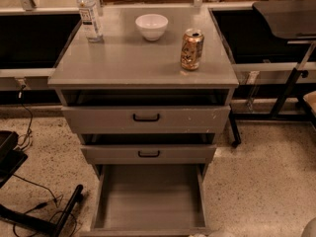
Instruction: Close bottom drawer
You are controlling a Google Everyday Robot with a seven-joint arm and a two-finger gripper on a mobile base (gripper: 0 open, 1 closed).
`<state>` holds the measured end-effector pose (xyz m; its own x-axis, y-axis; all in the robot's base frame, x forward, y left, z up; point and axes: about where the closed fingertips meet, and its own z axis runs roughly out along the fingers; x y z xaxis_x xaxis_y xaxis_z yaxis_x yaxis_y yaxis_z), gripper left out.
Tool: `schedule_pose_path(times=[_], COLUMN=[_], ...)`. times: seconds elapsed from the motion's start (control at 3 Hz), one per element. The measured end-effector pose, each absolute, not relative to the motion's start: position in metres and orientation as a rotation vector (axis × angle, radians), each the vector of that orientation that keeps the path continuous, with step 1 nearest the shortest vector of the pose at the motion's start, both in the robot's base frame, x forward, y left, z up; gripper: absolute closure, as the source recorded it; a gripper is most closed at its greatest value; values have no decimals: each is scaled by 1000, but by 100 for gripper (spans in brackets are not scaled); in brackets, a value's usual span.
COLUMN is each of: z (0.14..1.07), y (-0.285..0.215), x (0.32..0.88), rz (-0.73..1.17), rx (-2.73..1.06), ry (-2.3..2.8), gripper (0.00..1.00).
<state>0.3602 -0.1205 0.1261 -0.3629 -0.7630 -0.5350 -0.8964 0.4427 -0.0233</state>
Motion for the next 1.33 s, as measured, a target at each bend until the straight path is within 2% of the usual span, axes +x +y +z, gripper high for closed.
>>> schedule_pose_path(times=[0.67, 1.33], z=[125, 123], y=[-119, -108], x=[364, 394], rz=[379, 382], rx=[-1395, -1427], ry=[2209, 2138], gripper=[100, 100])
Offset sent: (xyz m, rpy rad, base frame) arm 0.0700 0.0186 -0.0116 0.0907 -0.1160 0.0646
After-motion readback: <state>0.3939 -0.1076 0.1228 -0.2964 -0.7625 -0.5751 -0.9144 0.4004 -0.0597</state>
